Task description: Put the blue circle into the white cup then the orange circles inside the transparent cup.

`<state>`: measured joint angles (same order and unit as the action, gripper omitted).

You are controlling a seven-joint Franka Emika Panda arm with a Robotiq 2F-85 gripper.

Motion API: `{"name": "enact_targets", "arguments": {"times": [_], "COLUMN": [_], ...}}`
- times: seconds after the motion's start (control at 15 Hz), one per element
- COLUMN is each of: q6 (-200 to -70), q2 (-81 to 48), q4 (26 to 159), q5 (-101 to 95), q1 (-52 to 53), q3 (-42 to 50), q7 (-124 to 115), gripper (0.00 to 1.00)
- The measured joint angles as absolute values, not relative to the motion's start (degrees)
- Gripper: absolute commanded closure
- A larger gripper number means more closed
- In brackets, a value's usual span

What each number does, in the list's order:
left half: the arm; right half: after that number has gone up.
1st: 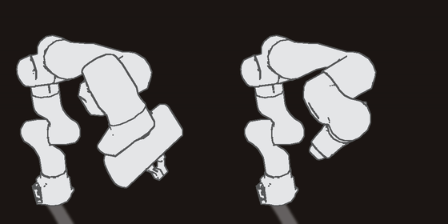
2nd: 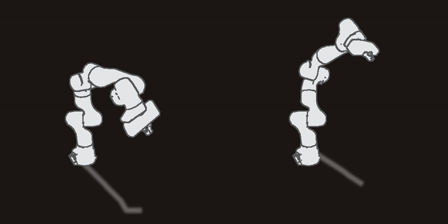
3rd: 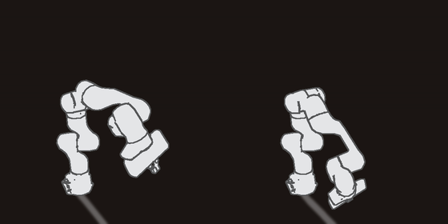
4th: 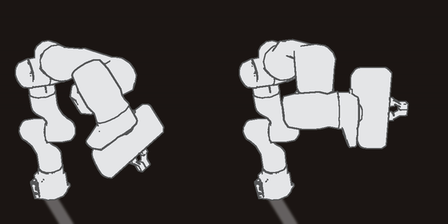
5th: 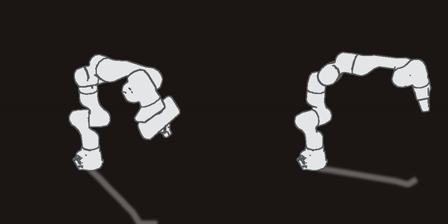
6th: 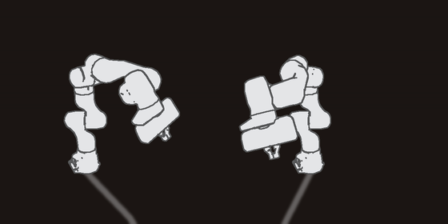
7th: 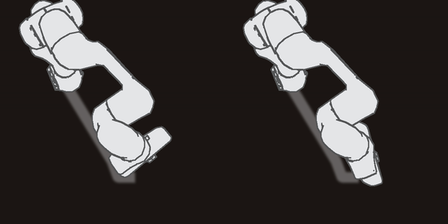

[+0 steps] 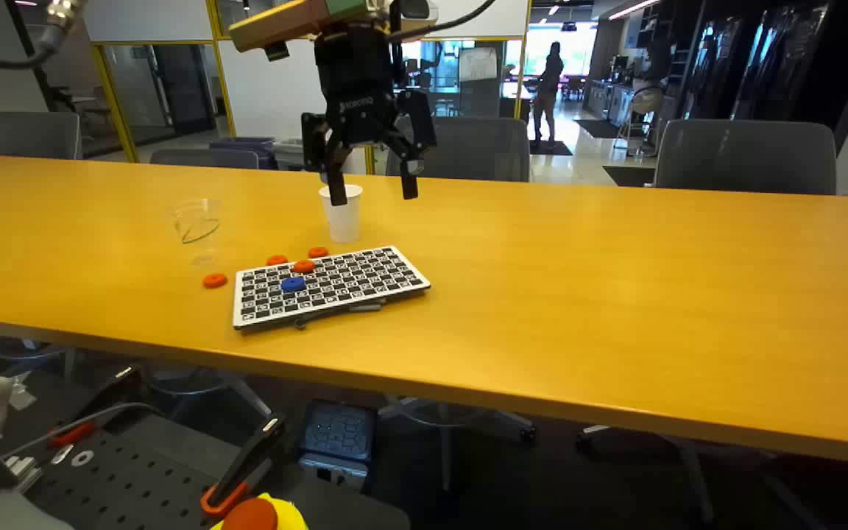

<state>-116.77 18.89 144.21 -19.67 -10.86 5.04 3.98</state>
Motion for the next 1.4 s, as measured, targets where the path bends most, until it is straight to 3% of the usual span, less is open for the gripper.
{"name": "enact_targets", "arguments": {"times": [0.67, 1.4], "q6": [-118.0, -138.5], "q2": [18.6, 8.8], "q4": [144.2, 148.1], "q5": [-19.4, -12.8], "q1": [-10.6, -3.2], "q3": [5.1, 2.3], "q7": [3.8, 2.0], "gripper": [0.0, 0.0]}}
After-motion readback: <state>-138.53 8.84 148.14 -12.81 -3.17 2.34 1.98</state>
